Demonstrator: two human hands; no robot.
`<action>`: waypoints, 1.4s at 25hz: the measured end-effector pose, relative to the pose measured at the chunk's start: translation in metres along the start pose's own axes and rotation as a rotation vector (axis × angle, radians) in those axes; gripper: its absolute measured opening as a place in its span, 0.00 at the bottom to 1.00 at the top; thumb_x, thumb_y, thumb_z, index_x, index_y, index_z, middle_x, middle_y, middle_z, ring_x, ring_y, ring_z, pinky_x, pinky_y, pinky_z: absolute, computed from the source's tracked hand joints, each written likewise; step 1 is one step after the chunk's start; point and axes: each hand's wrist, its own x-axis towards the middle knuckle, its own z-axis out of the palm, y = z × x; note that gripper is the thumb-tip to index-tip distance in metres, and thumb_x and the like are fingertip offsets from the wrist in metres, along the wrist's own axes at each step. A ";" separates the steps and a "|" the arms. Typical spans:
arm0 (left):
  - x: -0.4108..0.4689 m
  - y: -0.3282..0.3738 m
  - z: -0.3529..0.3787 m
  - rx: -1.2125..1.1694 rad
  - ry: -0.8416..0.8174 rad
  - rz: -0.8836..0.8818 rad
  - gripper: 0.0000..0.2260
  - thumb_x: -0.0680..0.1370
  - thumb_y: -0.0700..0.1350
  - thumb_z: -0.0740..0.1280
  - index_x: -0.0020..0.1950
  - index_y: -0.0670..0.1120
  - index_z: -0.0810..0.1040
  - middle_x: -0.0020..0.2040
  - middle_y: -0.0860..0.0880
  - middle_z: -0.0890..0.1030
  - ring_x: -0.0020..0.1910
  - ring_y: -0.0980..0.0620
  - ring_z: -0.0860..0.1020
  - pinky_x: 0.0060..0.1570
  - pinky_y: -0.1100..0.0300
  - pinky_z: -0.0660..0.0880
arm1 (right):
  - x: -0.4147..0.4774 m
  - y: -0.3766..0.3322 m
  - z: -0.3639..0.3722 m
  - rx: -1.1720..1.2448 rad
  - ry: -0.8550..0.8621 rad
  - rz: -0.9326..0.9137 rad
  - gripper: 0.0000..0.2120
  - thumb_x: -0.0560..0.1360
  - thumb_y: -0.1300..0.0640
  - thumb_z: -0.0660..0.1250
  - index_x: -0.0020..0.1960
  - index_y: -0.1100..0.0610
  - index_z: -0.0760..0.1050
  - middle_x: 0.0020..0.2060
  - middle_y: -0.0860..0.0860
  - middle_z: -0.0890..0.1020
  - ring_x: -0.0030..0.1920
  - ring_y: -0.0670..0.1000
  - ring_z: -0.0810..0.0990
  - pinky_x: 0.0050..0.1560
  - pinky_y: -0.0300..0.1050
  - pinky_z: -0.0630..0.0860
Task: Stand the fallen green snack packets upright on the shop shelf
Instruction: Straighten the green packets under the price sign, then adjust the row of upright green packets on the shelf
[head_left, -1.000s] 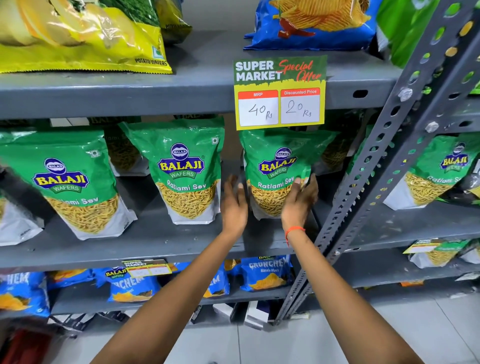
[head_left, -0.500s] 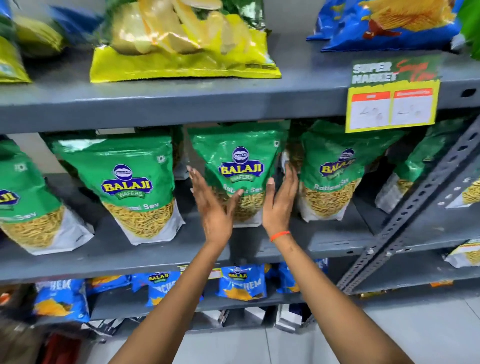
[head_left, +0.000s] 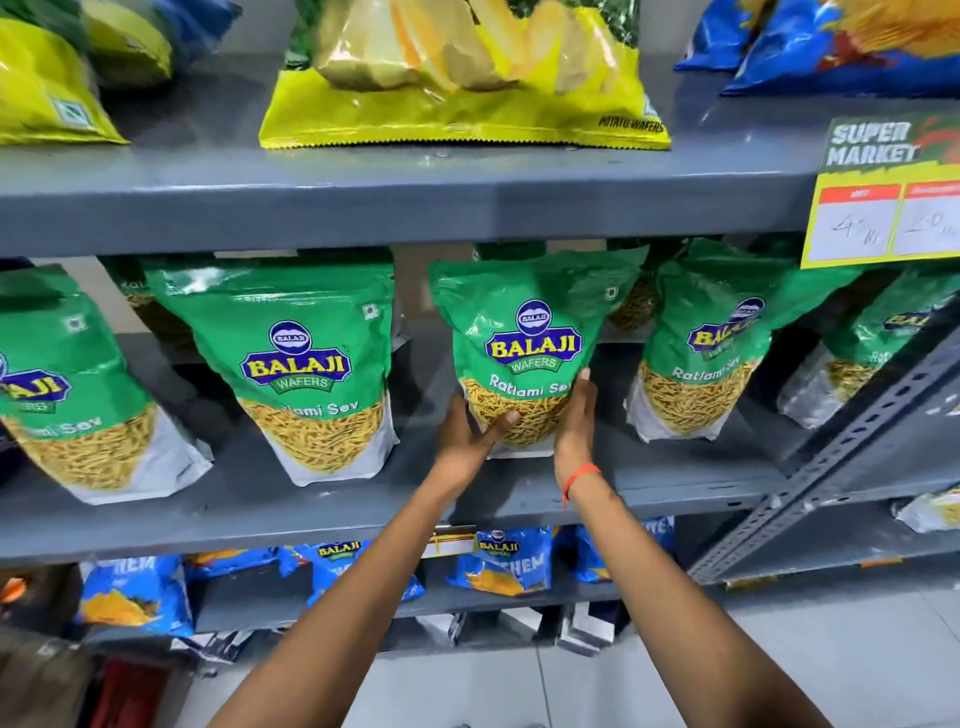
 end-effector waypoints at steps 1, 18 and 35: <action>-0.003 0.002 0.001 -0.006 0.004 -0.013 0.44 0.56 0.70 0.72 0.64 0.48 0.67 0.61 0.49 0.77 0.61 0.50 0.76 0.57 0.59 0.75 | -0.002 -0.002 0.000 0.004 0.011 -0.021 0.27 0.79 0.43 0.50 0.71 0.59 0.58 0.71 0.57 0.67 0.66 0.52 0.70 0.67 0.50 0.68; -0.031 0.058 -0.109 0.560 0.777 0.475 0.34 0.77 0.58 0.54 0.74 0.41 0.44 0.76 0.36 0.50 0.76 0.49 0.46 0.75 0.54 0.42 | -0.084 -0.035 0.098 -0.390 -0.125 -1.073 0.26 0.79 0.50 0.49 0.69 0.67 0.59 0.69 0.59 0.64 0.72 0.55 0.60 0.76 0.42 0.53; -0.036 -0.026 -0.210 -0.108 0.168 -0.059 0.22 0.76 0.48 0.64 0.67 0.44 0.61 0.60 0.51 0.72 0.60 0.52 0.72 0.43 0.83 0.68 | -0.115 0.085 0.169 -0.043 -0.114 -0.051 0.23 0.79 0.44 0.51 0.71 0.54 0.61 0.68 0.49 0.68 0.68 0.46 0.66 0.71 0.47 0.62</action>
